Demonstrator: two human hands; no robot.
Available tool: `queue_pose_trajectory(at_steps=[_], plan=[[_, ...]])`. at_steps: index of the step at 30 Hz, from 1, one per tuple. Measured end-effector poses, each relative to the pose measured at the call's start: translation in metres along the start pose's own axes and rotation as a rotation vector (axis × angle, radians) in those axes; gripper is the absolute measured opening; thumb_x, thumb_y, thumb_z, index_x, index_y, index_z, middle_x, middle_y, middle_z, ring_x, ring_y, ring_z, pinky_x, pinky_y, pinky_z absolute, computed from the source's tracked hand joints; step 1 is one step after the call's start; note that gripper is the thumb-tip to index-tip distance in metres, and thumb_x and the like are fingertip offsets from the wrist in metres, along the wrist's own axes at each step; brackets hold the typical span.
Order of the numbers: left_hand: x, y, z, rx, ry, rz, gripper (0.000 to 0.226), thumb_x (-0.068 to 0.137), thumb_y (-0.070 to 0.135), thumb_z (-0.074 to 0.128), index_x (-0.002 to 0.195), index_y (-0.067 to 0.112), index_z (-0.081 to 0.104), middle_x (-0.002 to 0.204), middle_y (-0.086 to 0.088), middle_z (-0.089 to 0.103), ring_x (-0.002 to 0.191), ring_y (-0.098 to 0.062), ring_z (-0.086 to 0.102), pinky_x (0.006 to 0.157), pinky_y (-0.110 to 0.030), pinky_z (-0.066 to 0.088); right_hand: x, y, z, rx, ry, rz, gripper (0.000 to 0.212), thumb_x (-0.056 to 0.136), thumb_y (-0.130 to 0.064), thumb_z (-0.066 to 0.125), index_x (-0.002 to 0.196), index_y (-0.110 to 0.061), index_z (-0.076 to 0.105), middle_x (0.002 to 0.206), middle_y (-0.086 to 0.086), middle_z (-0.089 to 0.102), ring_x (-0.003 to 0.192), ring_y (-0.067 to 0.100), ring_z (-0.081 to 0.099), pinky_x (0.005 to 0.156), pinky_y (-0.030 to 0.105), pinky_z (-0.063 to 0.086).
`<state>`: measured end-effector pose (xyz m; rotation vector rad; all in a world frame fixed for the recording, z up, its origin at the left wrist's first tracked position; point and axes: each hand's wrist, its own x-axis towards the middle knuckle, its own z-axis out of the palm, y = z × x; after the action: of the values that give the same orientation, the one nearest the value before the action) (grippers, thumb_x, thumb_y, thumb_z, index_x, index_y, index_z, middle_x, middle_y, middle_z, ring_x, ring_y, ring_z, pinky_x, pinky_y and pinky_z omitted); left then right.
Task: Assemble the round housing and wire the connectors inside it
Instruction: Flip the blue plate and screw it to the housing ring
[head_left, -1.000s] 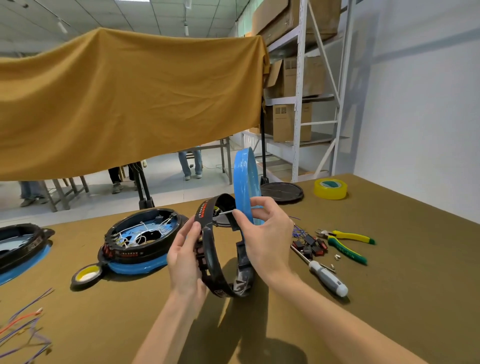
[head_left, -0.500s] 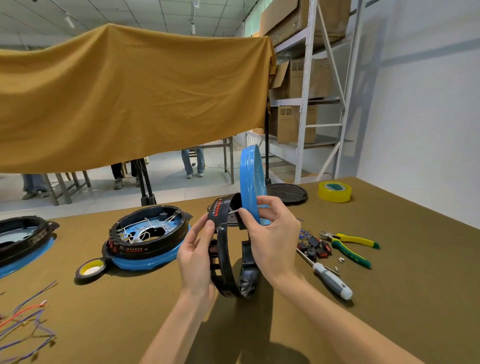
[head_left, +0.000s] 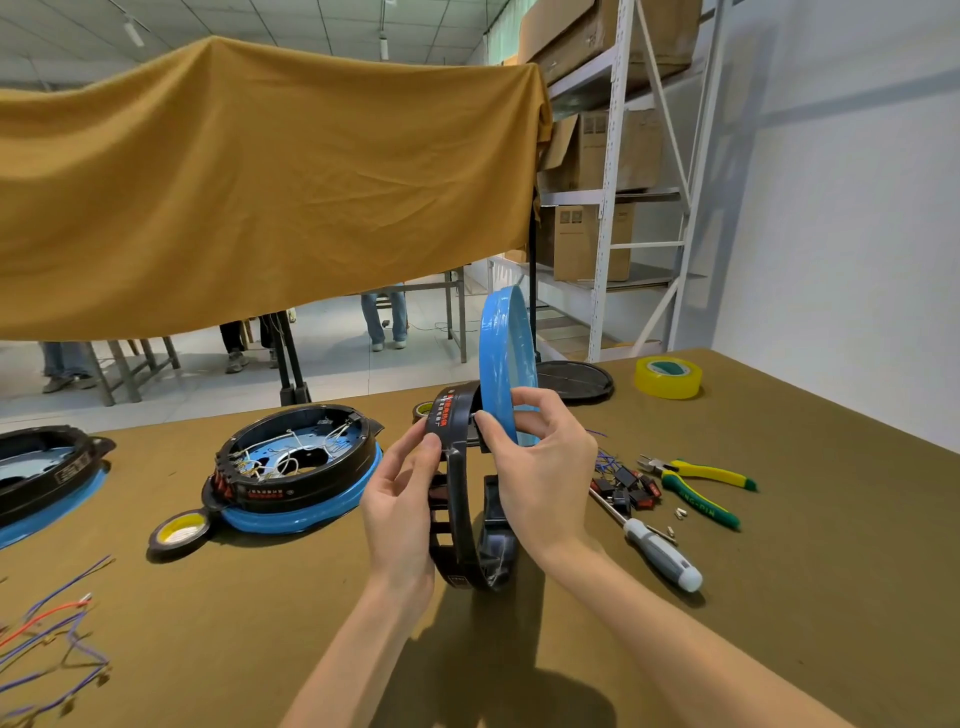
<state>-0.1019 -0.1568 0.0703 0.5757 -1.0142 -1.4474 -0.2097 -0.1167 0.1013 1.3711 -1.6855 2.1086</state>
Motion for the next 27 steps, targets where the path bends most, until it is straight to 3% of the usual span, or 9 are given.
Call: queue_pose_trajectory(at_steps=[6,9,14,19,22,27], plan=[[0.001,-0.001,0.008,0.013,-0.002,0.05,0.031,0.093,0.031,0.07,0.123,0.026,0.07,0.105,-0.005,0.078,0.092,-0.015,0.074,0.07,-0.022,0.058,0.001,-0.007,-0.006,0.034,-0.064,0.086,0.029,0.088,-0.028,0.081,0.108,-0.038,0.061,0.078,-0.036,0.067,0.083,-0.004,0.073,0.075,0.036,0.064],[0.002,-0.003,0.013,0.028,0.009,0.07,0.03,0.09,0.032,0.072,0.12,0.028,0.072,0.105,-0.005,0.078,0.092,-0.016,0.074,0.071,-0.023,0.059,0.007,-0.006,-0.012,0.051,-0.101,0.156,0.025,0.091,-0.026,0.077,0.112,-0.033,0.065,0.079,-0.024,0.073,0.078,-0.001,0.073,0.074,0.037,0.064],[0.002,-0.005,0.021,0.053,-0.029,0.077,0.035,0.086,0.033,0.074,0.121,0.03,0.072,0.109,-0.004,0.078,0.105,-0.023,0.073,0.089,-0.043,0.058,0.027,-0.004,-0.027,0.023,-0.16,0.296,0.024,0.094,-0.023,0.073,0.118,-0.019,0.07,0.079,-0.017,0.074,0.075,-0.002,0.073,0.069,0.027,0.062],[-0.001,-0.01,0.031,0.185,-0.075,0.215,0.035,0.088,0.03,0.077,0.122,0.033,0.073,0.093,0.008,0.078,0.084,-0.005,0.07,0.073,-0.015,0.055,0.049,-0.004,-0.042,0.098,-0.148,0.486,0.014,0.092,-0.018,0.076,0.106,-0.02,0.075,0.076,-0.014,0.073,0.075,0.008,0.073,0.073,0.033,0.062],[-0.002,-0.012,0.033,0.264,-0.102,0.279,0.036,0.09,0.025,0.077,0.123,0.037,0.071,0.079,0.012,0.073,0.07,0.001,0.062,0.063,-0.011,0.051,0.054,-0.005,-0.047,0.145,-0.143,0.57,0.018,0.092,-0.016,0.076,0.11,-0.016,0.074,0.096,-0.003,0.074,0.089,0.014,0.071,0.075,0.035,0.062],[0.001,-0.008,0.041,0.253,-0.123,0.28,0.037,0.089,0.026,0.076,0.125,0.033,0.071,0.088,0.014,0.075,0.084,-0.003,0.07,0.072,-0.014,0.055,0.061,-0.007,-0.052,0.211,-0.148,0.702,0.013,0.092,-0.013,0.075,0.105,-0.015,0.074,0.095,0.003,0.076,0.082,0.015,0.073,0.057,0.025,0.055]])
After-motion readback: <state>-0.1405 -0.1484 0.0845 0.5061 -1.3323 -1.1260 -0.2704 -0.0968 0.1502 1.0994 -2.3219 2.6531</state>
